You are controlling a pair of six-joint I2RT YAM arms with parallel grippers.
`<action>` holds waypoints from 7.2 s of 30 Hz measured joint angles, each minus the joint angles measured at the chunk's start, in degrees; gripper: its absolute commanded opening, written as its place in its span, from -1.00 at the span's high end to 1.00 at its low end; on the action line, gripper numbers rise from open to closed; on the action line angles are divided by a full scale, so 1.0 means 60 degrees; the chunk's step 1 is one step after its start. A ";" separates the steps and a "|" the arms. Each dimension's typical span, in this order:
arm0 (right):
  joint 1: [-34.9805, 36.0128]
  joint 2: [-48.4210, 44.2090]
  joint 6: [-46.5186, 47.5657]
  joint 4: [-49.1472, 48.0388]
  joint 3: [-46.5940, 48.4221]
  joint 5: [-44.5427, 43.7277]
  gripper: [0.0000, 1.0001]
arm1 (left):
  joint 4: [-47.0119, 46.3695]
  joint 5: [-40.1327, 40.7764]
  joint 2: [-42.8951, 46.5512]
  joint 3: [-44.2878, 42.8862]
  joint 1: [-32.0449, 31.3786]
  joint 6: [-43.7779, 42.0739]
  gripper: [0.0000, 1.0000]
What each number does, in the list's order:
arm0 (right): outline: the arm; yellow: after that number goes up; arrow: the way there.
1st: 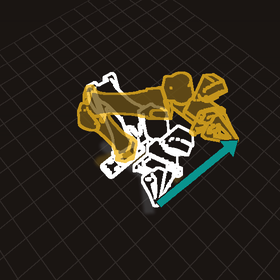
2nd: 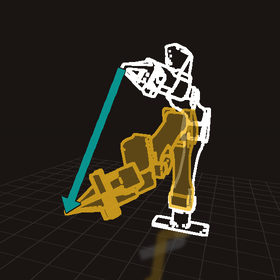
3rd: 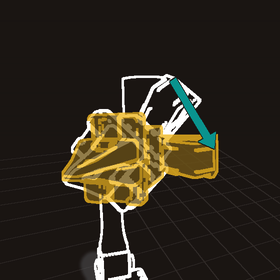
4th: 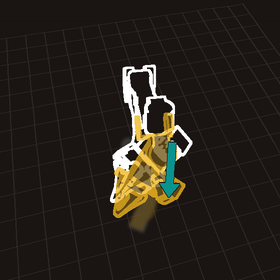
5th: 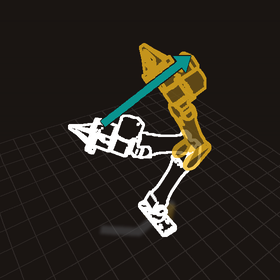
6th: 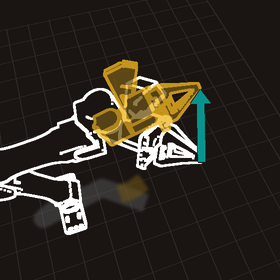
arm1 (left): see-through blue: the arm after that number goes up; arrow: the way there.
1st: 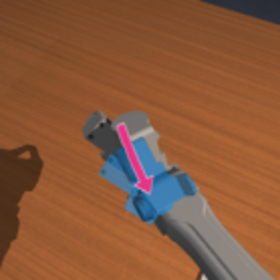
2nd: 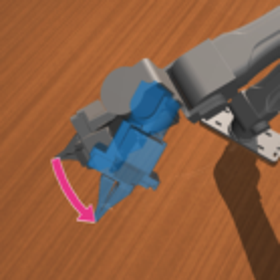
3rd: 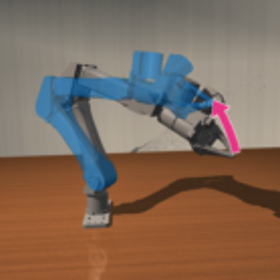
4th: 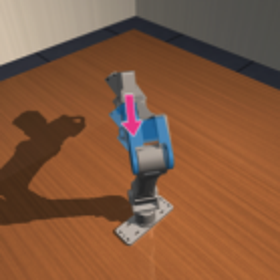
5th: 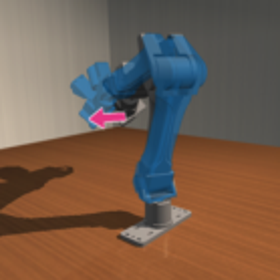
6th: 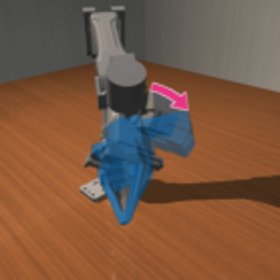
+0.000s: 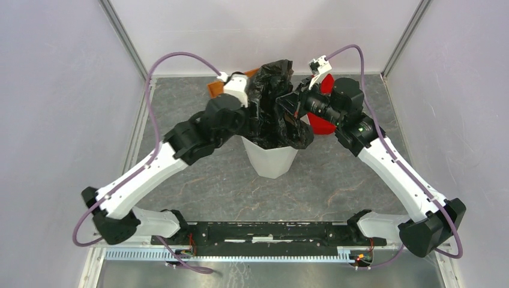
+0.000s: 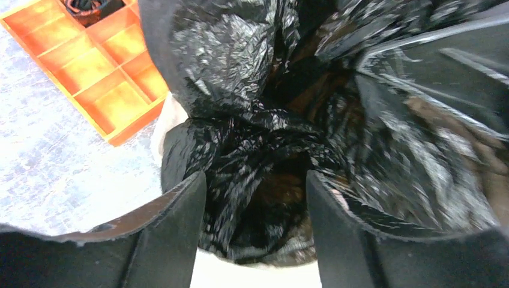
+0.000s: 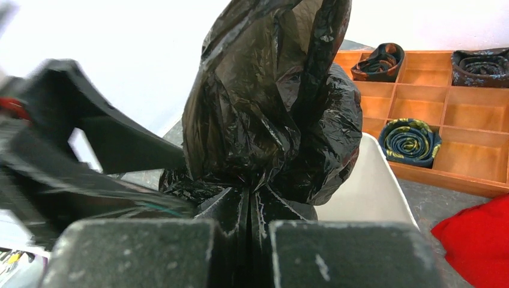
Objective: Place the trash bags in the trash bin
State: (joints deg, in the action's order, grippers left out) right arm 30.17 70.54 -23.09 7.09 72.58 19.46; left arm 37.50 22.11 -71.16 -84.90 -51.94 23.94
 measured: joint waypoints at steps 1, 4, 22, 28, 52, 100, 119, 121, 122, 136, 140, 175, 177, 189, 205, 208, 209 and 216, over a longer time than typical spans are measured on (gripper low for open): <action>0.0022 0.0000 0.0000 0.0026 0.0000 0.0007 0.99 | 0.0022 0.0025 -0.0299 -0.0007 0.0000 -0.0025 -0.11; 0.0084 0.0000 0.0004 0.0076 0.0011 0.0044 0.99 | 0.0175 0.0047 -0.1370 -0.0350 0.0004 -0.0299 0.18; 0.0302 0.0015 0.0506 0.0601 -0.0135 0.0288 0.99 | 0.0149 -0.0892 -0.2259 -0.0495 0.0011 -0.0477 -0.48; 0.0375 0.0284 0.0889 0.1435 0.0073 0.0845 0.99 | 0.0131 -0.0798 -0.0160 -0.0433 0.0011 -0.0488 -0.99; 0.1086 0.1752 0.0568 0.2120 0.0528 -0.0481 0.99 | -0.1049 -0.1432 0.1071 0.0962 0.0146 0.0138 -1.00; 0.1086 -0.0226 0.0280 0.0586 -0.0769 -0.0040 0.99 | -0.3672 -0.5206 -0.2827 -0.0637 0.2750 0.1464 0.51; 0.1537 0.1639 -0.1158 0.0426 -0.0197 -0.2328 0.99 | -0.2106 -0.3548 -0.2320 -0.0331 0.2419 0.0754 -0.61; 0.1738 0.1796 -0.1126 0.0565 -0.0193 -0.2798 0.99 | -0.1832 -0.3260 -0.2127 -0.0856 0.2371 0.0572 -0.74; 0.1796 0.1832 -0.1107 0.0597 -0.0197 -0.2929 0.99 | -0.1734 -0.3144 -0.1971 -0.0976 0.2368 0.0521 -0.77; 0.1894 0.1727 -0.0433 0.1169 0.0036 -0.3206 0.99 | -0.1734 -0.3661 0.1180 0.0237 0.2368 0.0790 -0.88; 0.1894 0.0980 -0.0346 0.0874 0.0087 -0.2805 0.97 | -0.2426 -0.4754 0.1370 0.1260 0.2368 0.1632 -0.79; 0.1800 0.0576 0.0761 0.1020 -0.0109 -0.2495 -0.35 | -0.3537 -0.4382 -0.0714 0.0692 0.2361 0.2852 0.96; 0.1705 0.0572 0.1122 0.1577 0.0211 -0.2477 -0.51 | -0.3475 -0.4816 -0.0714 0.0692 0.2634 0.2874 0.96; 0.1563 -0.0357 0.1912 0.2732 0.1231 -0.2426 -0.85 | -0.4138 -0.8189 -0.0714 0.0965 0.4262 0.3861 0.96; 0.1566 -0.0160 0.2109 0.5402 0.2794 -0.4240 -0.96 | -0.3982 -0.8710 -0.0561 0.0969 0.4834 0.3854 0.96; 0.1570 -0.0393 0.1282 0.5515 0.2667 -0.4677 -0.96 | -0.3982 -0.8706 -0.0543 0.0969 0.4849 0.3854 0.96; 0.1574 -0.0616 0.0867 0.5344 0.2426 -0.4816 -0.97 | -0.3985 -0.8706 -0.0543 0.0969 0.4849 0.3858 0.96; 0.1570 -0.2142 -0.1483 0.4342 0.1020 -0.5450 -0.96 | -0.4054 -0.8721 -0.0525 0.1086 0.4849 0.3858 0.96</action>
State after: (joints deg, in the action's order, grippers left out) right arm 39.59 57.69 -31.99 33.15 78.70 -13.23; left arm 13.17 -30.22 -74.30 -78.39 -22.85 47.09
